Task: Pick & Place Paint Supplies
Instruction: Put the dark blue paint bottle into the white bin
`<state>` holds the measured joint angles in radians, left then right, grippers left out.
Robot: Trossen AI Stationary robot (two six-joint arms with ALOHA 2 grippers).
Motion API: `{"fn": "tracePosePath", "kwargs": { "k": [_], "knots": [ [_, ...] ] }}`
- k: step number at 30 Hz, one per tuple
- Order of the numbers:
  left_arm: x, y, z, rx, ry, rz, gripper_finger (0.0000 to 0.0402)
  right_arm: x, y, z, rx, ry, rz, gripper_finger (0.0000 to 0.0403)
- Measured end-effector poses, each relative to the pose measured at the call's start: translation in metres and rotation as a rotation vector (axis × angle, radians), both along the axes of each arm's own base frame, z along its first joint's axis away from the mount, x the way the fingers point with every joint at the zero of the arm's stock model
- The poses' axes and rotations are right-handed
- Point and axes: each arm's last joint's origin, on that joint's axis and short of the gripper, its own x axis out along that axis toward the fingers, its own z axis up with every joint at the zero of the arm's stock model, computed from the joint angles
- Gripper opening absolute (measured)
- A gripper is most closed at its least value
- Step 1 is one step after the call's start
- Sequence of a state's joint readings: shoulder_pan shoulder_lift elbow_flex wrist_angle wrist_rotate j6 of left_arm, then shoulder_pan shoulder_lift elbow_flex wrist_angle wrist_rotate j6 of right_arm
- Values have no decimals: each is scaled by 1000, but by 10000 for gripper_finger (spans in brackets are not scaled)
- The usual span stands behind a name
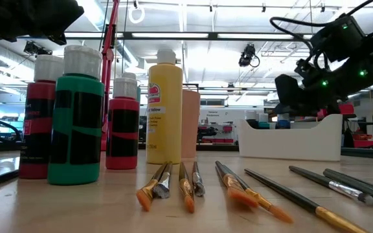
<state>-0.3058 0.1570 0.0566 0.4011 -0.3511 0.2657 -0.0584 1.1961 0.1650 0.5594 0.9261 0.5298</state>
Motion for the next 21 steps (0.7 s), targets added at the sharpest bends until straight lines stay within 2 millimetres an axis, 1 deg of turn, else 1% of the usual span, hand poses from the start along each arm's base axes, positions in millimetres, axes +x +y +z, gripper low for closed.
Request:
{"fn": "tracePosePath", "kwargs": {
  "k": [12, 16, 21],
  "knots": [
    [0, 0, 0, 0, 0, 3, 116, 11, -2, -5, -105, 68, 36, 121],
    [0, 0, 0, 0, 0, 3, 116, 12, -2, -6, -118, 94, 40, 121],
    [0, 0, 0, 0, 0, 3, 116, 10, -3, -5, -148, 122, -3, 122]
  ]
}}
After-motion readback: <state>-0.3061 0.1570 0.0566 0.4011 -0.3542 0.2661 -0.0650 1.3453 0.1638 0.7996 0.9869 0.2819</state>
